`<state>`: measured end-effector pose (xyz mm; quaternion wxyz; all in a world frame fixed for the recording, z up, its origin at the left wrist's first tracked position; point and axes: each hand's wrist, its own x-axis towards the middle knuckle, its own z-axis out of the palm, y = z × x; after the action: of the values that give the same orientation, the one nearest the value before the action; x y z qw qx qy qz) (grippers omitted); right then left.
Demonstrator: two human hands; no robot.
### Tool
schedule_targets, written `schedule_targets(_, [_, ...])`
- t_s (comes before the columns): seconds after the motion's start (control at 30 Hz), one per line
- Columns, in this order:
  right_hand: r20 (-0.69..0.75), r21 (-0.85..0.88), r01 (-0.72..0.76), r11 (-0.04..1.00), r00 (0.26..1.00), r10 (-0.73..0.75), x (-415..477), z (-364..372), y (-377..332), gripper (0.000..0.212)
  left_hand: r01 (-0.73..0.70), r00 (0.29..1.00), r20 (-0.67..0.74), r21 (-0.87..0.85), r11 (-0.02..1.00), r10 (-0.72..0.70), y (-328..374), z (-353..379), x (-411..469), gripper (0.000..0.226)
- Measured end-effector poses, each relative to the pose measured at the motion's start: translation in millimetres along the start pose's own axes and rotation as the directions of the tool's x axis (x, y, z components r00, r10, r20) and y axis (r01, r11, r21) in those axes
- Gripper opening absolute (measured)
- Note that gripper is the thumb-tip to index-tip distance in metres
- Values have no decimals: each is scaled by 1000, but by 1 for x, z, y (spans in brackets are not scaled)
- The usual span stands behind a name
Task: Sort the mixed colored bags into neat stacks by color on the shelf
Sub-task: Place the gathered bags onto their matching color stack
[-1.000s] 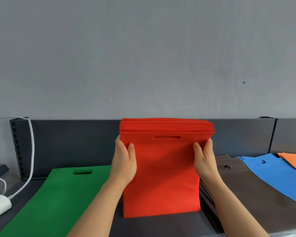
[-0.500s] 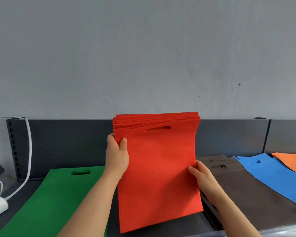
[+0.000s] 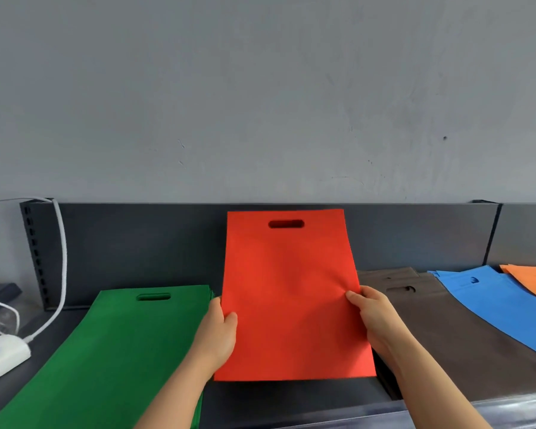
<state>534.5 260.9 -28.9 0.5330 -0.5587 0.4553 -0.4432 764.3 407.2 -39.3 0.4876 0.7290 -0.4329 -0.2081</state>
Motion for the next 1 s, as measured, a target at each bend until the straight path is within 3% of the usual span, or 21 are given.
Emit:
schedule_targets(0.23, [10, -144, -184, 972, 982, 187, 11, 8, 29, 12, 108, 994, -26, 92, 990, -106, -22, 12, -13, 45])
schedule_targets(0.4, [-39, -294, -255, 921, 966, 255, 15, 12, 47, 10, 202, 979, -14, 198, 959, -203, -29, 21, -22, 13])
schedule_targets(0.47, [-59, -342, -259, 903, 965, 254, 14, 14, 52, 11, 218, 975, -20, 228, 949, -220, -29, 23, -24, 11])
schedule_targets(0.67, [15, -483, -139, 864, 986, 167, 9, 13, 51, 26, 237, 972, -71, 274, 932, -226, -33, 26, -19, 17])
schedule_targets(0.83, [93, -590, -47, 806, 988, 125, -7, 3, 43, 10, 224, 974, -90, 296, 929, -206, -36, 28, -18, 17])
schedule_targets(1.0, [89, -675, 41, 737, 996, 27, -21, 2, 50, 23, 163, 986, -97, 404, 900, -135, -38, 26, -20, 16])
